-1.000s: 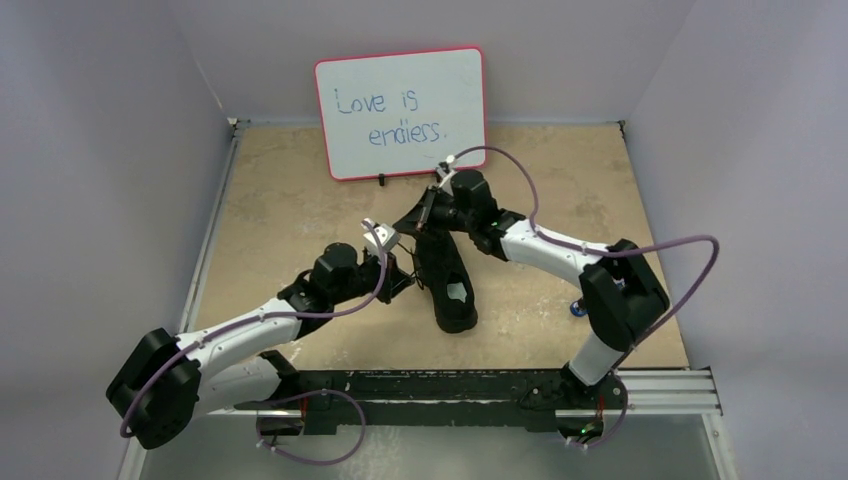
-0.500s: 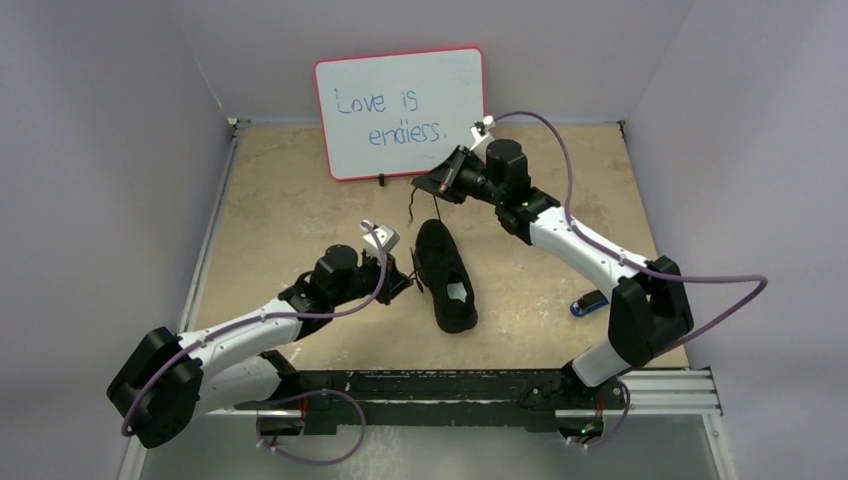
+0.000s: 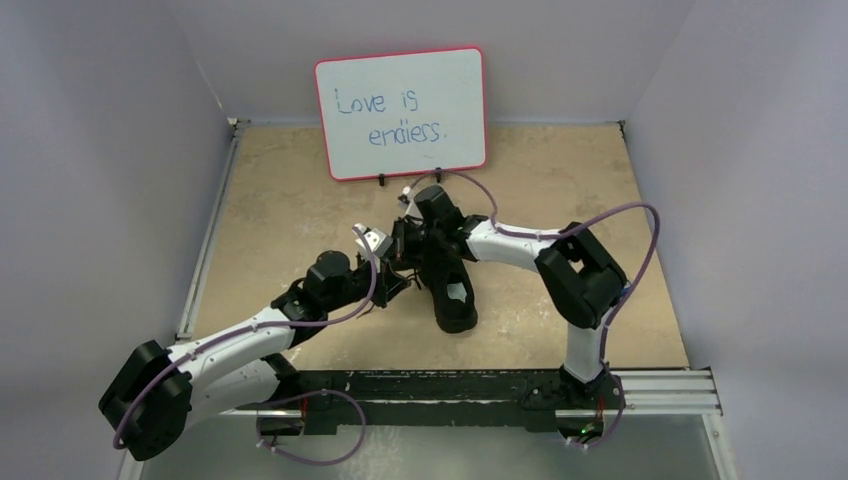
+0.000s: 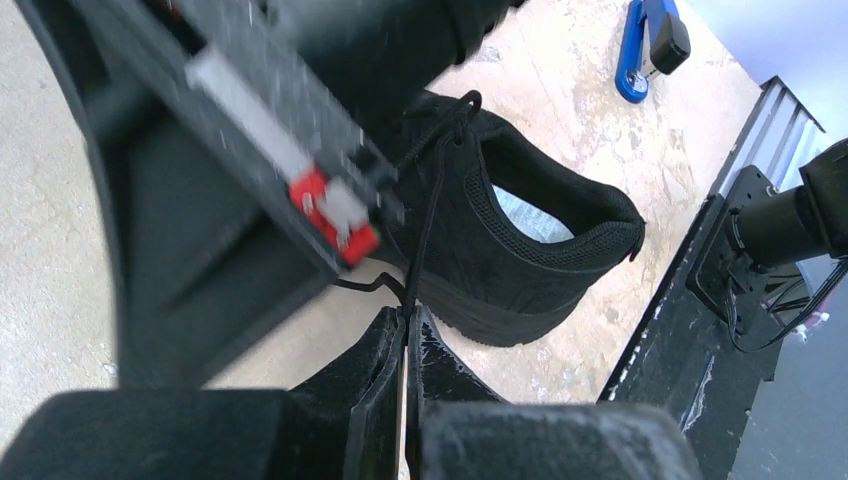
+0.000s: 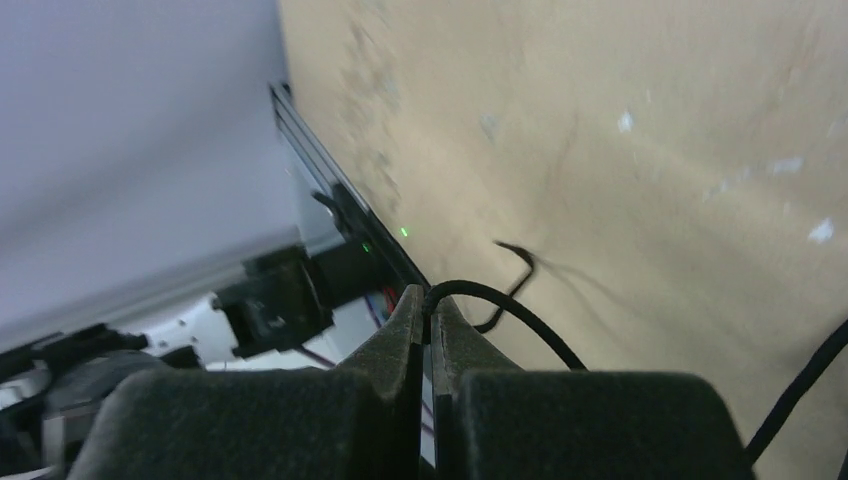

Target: Tie the shoes

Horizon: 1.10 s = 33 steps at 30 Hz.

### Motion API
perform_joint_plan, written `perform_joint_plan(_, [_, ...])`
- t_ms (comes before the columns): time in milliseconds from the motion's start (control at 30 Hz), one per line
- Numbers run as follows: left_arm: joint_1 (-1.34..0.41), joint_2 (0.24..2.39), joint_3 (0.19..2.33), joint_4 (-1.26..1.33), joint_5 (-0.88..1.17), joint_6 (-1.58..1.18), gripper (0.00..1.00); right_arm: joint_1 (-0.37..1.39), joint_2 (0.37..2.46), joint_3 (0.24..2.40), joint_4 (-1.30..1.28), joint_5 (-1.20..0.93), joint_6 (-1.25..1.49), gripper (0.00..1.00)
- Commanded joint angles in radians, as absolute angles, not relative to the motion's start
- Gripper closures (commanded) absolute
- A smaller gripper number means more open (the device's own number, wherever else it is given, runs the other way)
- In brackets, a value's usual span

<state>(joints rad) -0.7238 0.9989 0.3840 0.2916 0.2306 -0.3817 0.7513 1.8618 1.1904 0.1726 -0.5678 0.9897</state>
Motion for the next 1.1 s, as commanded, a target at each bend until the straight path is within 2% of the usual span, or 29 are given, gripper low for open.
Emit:
perform_joint_plan(0, [-0.732, 0.973, 0.377, 0.353, 0.224, -0.403, 1.00, 0.773, 1.865, 1.267, -0.059, -0.693, 0.899, 1.00])
perform_joint_plan(67, [-0.734, 0.970, 0.376, 0.351, 0.224, -0.403, 1.00, 0.773, 1.865, 1.271, -0.123, -0.717, 0.865, 1.00])
perform_joint_plan(167, [-0.734, 0.978, 0.377, 0.354, 0.225, -0.405, 1.00, 0.773, 1.878, 1.314, -0.233, -0.776, 0.815, 0.93])
perform_joint_plan(233, [-0.735, 0.988, 0.381, 0.354, 0.229, -0.405, 1.00, 0.769, 1.887, 1.363, -0.303, -0.795, 0.785, 0.83])
perform_joint_plan(333, [-0.735, 0.995, 0.387, 0.351, 0.233, -0.408, 1.00, 0.761, 1.885, 1.448, -0.416, -0.778, 0.727, 0.59])
perform_joint_plan(467, [-0.734, 0.996, 0.396, 0.337, 0.235, -0.409, 1.00, 0.726, 1.853, 1.505, -0.538, -0.756, 0.676, 0.42])
perform_joint_plan(667, [-0.734, 1.024, 0.423, 0.306, 0.244, -0.401, 1.00, 0.654, 1.768, 1.535, -0.721, -0.710, 0.555, 0.33])
perform_joint_plan(833, [-0.732, 1.076, 0.475, 0.294, 0.248, -0.432, 1.00, 0.620, 1.630, 1.506, -0.789, -0.594, 0.469, 0.23])
perform_joint_plan(1067, [-0.708, 1.211, 0.613, 0.211, 0.294, -0.438, 1.00, 0.703, 1.344, 1.218, -0.537, -0.371, 0.444, 0.21])
